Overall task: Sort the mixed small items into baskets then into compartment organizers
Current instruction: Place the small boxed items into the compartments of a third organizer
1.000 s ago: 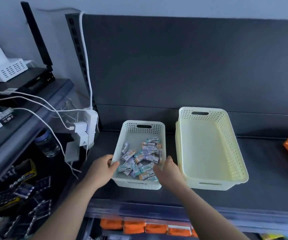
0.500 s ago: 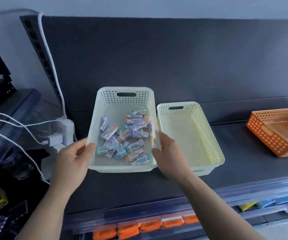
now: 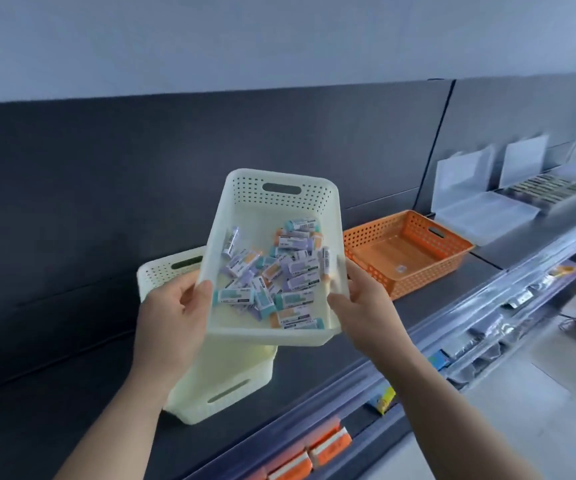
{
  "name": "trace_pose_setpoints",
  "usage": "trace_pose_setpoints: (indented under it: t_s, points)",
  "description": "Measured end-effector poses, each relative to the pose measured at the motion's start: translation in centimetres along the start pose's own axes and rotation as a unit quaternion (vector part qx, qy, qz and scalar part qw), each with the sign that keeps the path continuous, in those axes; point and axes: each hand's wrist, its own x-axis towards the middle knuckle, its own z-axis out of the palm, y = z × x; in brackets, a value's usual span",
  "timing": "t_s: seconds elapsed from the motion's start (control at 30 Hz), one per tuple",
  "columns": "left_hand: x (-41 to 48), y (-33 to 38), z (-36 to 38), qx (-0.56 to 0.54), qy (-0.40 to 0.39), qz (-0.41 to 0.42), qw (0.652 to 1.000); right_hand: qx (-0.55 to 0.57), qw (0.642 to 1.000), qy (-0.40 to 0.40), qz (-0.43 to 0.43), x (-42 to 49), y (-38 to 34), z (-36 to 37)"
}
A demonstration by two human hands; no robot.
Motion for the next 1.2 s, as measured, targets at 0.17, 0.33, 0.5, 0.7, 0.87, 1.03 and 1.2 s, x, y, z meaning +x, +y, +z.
trace_pose_setpoints:
  t_s: [0.17, 0.33, 0.5, 0.7, 0.87, 1.03, 1.2]
  points:
    - [2.0, 4.0, 13.0, -0.038, -0.051, -0.007, 0.998, 0.062, 0.997, -0.015, 0.044, 3.1, 4.6, -12.0]
    - [3.1, 8.2, 25.1, -0.086, -0.093, -0.014, 0.992, 0.082, 0.995, 0.010, 0.063, 6.3, 9.4, -23.3]
    - [5.2, 11.4, 35.2, -0.123, -0.146, -0.032, 0.981, 0.074, 0.993, 0.043, 0.081, 10.4, 13.5, -32.2]
    - [9.7, 13.6, 45.6, -0.120, -0.170, -0.014, 0.978, 0.053, 0.989, 0.065, 0.118, 17.2, 18.7, -40.6]
    - [14.7, 15.2, 53.8, -0.151, -0.185, -0.026, 0.971, 0.059, 0.987, 0.082, 0.126, 24.1, 21.8, -46.7]
    - [18.7, 16.3, 59.6, -0.154, -0.189, -0.066, 0.968, 0.068, 0.984, 0.046, 0.157, 30.2, 24.1, -51.7]
    - [19.5, 15.9, 62.3, -0.133, -0.156, -0.123, 0.971, 0.059, 0.988, 0.012, 0.146, 34.7, 26.3, -53.1]
